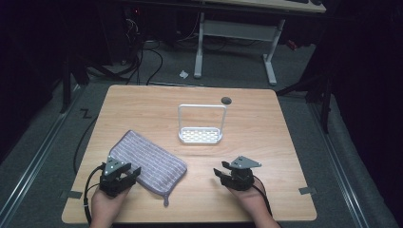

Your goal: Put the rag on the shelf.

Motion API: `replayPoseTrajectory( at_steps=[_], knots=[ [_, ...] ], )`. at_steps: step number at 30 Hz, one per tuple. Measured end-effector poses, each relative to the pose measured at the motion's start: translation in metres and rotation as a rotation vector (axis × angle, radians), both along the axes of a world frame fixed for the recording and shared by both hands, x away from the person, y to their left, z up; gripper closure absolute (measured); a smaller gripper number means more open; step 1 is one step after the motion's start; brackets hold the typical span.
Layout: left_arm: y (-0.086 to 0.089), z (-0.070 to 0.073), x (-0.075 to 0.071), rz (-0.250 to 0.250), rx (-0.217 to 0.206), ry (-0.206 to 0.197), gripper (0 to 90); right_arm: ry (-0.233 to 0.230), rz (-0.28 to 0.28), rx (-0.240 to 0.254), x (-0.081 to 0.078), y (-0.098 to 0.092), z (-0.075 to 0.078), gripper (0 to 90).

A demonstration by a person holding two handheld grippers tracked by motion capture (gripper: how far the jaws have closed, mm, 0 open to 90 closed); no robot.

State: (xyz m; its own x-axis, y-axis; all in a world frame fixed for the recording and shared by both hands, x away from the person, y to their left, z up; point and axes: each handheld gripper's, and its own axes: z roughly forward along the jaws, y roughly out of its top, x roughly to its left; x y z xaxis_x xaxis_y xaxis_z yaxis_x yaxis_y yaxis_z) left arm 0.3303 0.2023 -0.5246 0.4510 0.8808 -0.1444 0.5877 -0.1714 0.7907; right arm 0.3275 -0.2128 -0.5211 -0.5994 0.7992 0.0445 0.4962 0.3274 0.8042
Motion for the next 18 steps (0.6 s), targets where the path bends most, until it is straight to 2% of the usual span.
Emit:
replayPoseTrajectory(
  at_steps=[7, 8, 9, 11, 12, 13, 14, 18],
  knots=[
    [-0.008, -0.003, 0.002, -0.03, 0.002, 0.012, 52.3, 0.008, -0.02, -0.001, -0.004, -0.005, 0.0, 53.0],
    [-0.011, -0.003, 0.004, -0.03, 0.0, 0.02, 56.6, 0.001, -0.02, 0.0, -0.005, -0.006, 0.001, 53.4],
    [-0.014, -0.003, 0.006, -0.028, 0.017, 0.026, 60.2, 0.001, -0.023, 0.002, -0.006, -0.006, 0.001, 53.4],
    [-0.02, -0.004, 0.009, -0.011, 0.094, 0.045, 72.5, -0.003, -0.025, 0.003, -0.005, -0.005, 0.001, 54.5],
    [-0.02, -0.004, 0.009, -0.011, 0.094, 0.045, 77.4, -0.003, -0.025, 0.003, -0.005, -0.005, 0.001, 54.5],
    [-0.021, -0.006, 0.011, -0.011, 0.112, 0.045, 77.4, -0.002, -0.024, 0.001, -0.004, -0.004, 0.001, 55.2],
    [-0.022, -0.006, 0.013, -0.013, 0.119, 0.047, 85.0, -0.004, -0.018, -0.003, -0.004, -0.002, 0.001, 56.3],
    [-0.025, -0.007, 0.01, -0.009, 0.127, 0.031, 87.3, -0.016, -0.001, -0.004, -0.007, 0.0, 0.003, 58.9]
  ],
)
